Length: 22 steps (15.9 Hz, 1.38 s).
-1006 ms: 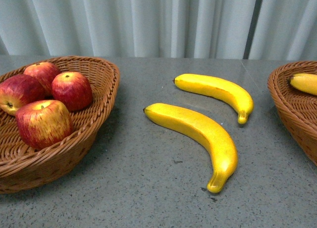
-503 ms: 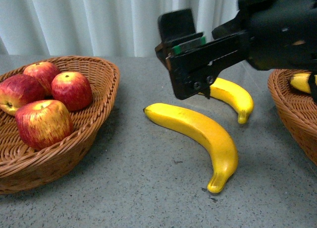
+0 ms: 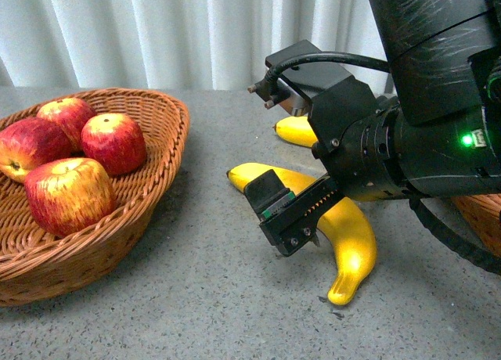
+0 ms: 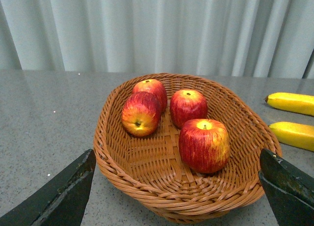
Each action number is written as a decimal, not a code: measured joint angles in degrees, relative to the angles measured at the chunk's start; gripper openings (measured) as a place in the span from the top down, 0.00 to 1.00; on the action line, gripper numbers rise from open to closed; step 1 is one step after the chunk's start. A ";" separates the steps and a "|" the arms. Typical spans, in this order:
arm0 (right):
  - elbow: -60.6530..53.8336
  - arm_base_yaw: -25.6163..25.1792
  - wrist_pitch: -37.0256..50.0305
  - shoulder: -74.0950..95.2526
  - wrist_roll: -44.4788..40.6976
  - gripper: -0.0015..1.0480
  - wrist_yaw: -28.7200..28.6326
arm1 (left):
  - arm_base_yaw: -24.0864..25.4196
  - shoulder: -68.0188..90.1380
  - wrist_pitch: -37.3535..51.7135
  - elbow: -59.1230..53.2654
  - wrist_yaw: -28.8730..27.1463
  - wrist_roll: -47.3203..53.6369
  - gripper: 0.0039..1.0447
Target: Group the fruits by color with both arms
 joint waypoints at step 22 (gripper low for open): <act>1.79 -17.20 4.13 -14.14 8.48 0.68 -11.56 | 0.00 0.00 0.00 0.00 -0.02 0.00 0.06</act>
